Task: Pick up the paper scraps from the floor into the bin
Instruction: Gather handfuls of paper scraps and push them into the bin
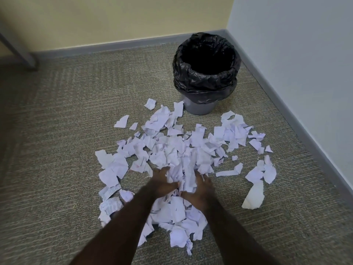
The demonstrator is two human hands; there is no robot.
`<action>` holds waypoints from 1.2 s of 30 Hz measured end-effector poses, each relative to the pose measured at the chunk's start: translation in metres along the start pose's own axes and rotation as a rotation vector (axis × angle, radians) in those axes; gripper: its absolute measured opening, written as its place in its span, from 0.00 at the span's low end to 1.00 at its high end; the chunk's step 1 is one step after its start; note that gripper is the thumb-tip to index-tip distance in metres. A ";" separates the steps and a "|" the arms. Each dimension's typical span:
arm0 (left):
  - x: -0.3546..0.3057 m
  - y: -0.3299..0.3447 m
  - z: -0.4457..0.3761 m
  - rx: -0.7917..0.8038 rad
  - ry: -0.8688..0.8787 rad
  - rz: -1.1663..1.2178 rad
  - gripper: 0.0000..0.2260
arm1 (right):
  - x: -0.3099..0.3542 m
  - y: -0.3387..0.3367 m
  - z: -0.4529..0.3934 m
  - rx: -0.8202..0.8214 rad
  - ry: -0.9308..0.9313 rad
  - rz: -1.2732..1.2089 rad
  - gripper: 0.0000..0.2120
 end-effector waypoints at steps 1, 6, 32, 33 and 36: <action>0.004 0.005 -0.004 0.011 -0.010 0.059 0.40 | 0.006 -0.001 0.001 -0.016 -0.032 -0.021 0.49; -0.003 0.025 -0.017 0.024 0.061 0.307 0.23 | 0.014 0.008 -0.016 -0.026 -0.131 -0.139 0.29; -0.182 -0.045 0.025 0.024 0.342 0.382 0.06 | 0.108 -0.140 -0.012 -0.211 -0.178 -0.293 0.24; -0.190 -0.049 0.025 0.013 0.367 0.378 0.05 | 0.113 -0.151 -0.011 -0.253 -0.197 -0.268 0.22; -0.219 -0.065 0.031 -0.005 0.447 0.404 0.10 | 0.136 -0.184 -0.004 -0.350 -0.258 -0.198 0.15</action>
Point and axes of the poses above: each hand's wrist, its own z-axis away from the middle knuckle, its own y-axis out of the palm, x = y × z, the point moved 10 cm from there along -z, towards the middle knuckle, and after that the axes turned 9 degrees about z, right-handed, at the moved point
